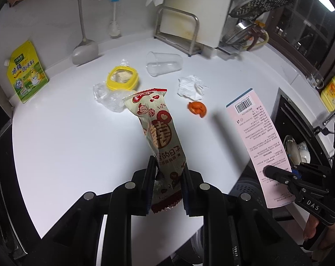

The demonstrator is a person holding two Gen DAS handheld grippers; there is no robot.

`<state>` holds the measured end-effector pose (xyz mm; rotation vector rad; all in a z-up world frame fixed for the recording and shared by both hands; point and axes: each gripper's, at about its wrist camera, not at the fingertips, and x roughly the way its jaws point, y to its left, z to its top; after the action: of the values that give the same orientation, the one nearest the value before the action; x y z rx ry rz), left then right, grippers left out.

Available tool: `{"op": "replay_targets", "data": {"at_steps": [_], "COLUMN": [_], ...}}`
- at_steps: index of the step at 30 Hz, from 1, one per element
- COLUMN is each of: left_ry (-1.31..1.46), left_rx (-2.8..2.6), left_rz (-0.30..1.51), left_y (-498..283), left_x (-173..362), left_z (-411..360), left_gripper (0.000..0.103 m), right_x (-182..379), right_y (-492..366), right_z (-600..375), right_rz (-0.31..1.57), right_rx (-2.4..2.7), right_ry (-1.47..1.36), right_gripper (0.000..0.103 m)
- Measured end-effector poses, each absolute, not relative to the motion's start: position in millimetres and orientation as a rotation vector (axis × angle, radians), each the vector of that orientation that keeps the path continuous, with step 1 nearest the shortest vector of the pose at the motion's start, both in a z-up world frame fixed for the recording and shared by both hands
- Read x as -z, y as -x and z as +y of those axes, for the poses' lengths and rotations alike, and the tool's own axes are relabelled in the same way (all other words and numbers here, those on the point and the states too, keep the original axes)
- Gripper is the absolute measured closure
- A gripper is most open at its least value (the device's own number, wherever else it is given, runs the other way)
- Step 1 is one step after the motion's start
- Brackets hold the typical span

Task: Collect trash
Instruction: 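Carry the snack wrapper and pink receipt over the grey mesh bin with both tools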

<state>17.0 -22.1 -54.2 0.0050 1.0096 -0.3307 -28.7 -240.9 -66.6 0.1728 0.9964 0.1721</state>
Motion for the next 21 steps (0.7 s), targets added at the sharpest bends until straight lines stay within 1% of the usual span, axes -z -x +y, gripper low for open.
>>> {"op": "replay_targets", "data": {"at_steps": [21], "left_ry": [-0.046], "left_rx": [0.423], "left_rz": [1.014], "left_y": [48.1], "left_x": [55.4], "left_z": [-85.0], "left_gripper": [0.082], "right_x": [67.2], "right_y": [119.8], "right_z": [-279.5], "right_rz": [1.012], "right_rx": [-0.117], "right_ry": [-0.193], "right_gripper": [0.096]}}
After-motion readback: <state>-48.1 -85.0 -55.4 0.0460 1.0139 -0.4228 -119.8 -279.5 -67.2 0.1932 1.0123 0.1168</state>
